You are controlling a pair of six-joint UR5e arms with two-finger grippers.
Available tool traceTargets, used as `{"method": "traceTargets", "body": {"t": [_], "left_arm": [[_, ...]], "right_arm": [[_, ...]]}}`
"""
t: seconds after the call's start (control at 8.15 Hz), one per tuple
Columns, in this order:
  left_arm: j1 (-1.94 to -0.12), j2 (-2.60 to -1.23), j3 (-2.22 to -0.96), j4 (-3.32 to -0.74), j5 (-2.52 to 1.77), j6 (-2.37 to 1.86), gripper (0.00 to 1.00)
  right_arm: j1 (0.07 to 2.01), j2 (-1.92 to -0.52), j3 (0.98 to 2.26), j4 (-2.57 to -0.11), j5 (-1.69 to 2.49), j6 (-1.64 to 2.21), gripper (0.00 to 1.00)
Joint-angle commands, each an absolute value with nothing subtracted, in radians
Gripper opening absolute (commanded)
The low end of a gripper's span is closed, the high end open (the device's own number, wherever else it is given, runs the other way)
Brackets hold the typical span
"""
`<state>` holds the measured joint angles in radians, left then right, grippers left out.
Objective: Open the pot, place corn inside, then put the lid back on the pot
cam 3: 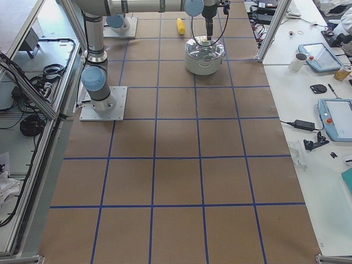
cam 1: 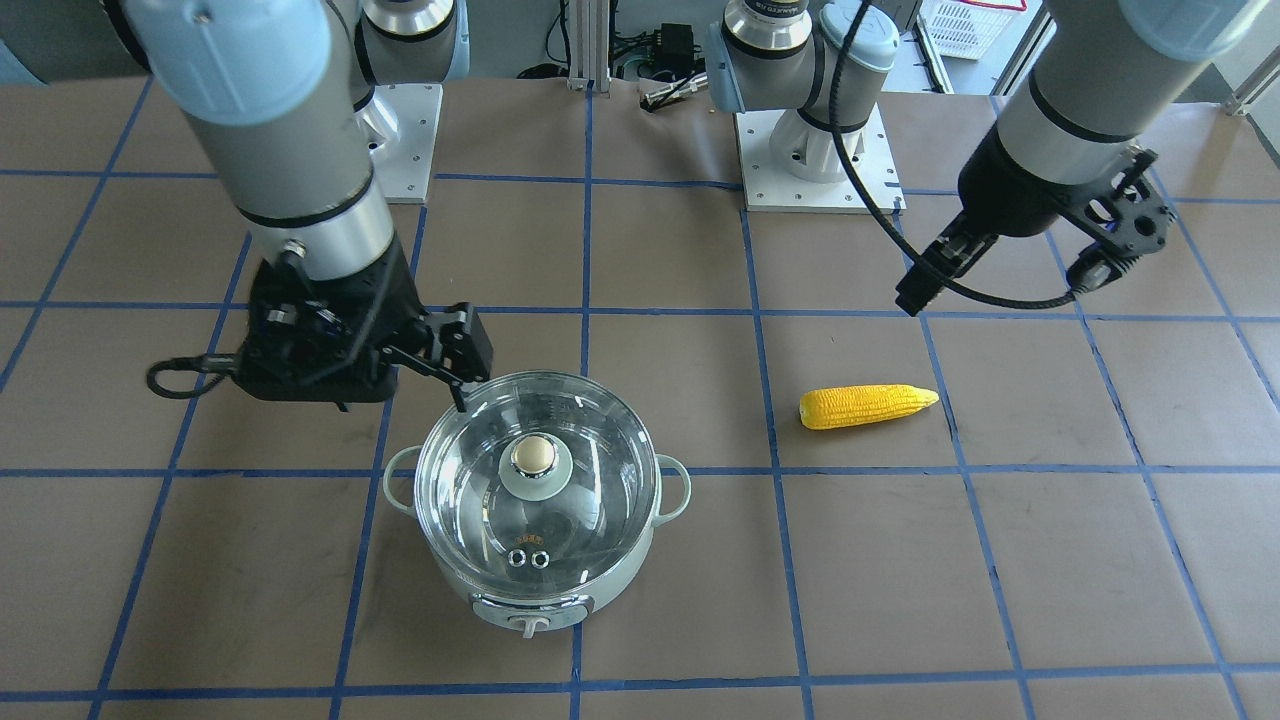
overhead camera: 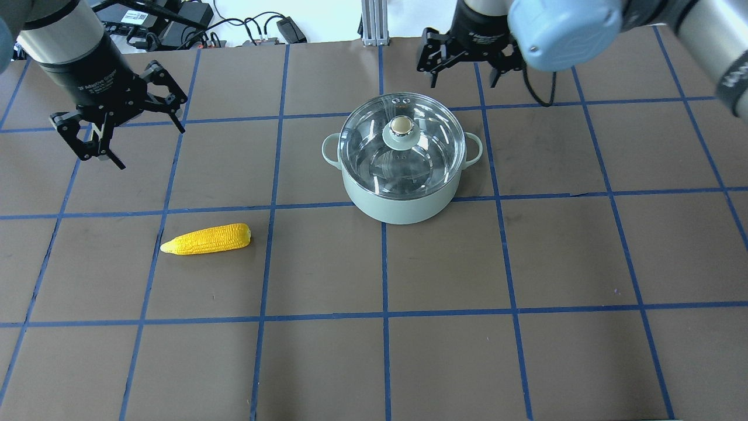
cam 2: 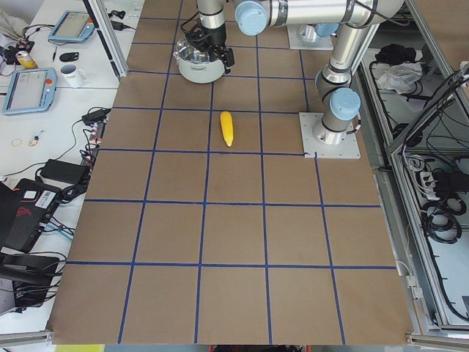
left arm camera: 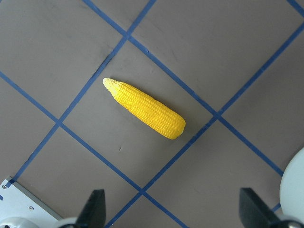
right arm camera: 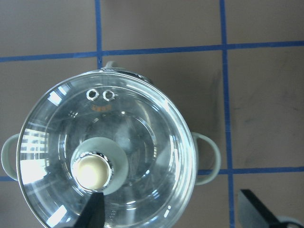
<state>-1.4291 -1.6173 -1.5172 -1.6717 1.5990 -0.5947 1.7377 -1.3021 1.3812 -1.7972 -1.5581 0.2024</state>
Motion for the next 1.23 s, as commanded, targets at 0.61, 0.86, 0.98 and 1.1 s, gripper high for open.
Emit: {"method": "traceTargets", "body": {"t": [0.61,0.86,0.98,1.1], "left_arm": [[-1.279,-1.68,-1.778,-1.453,1.474,-1.228,1.0],[-1.276,-1.68,-1.9,-1.291,1.486,-1.299,1.0],[-1.275,-1.689,-1.942,-1.246,1.48,-1.299,1.0],[-1.275,-1.704,-1.966,-1.192,1.476,-1.31,1.0]], "right_arm": [[1.864,-1.135,1.422,-1.976,-1.611,0.345,1.0],[1.865,-1.134,1.424,-1.976,-1.611,0.36,1.0],[1.867,-1.134,1.424,-1.976,-1.611,0.36,1.0],[1.867,-1.134,1.424,-1.976,-1.611,0.362,1.0]]}}
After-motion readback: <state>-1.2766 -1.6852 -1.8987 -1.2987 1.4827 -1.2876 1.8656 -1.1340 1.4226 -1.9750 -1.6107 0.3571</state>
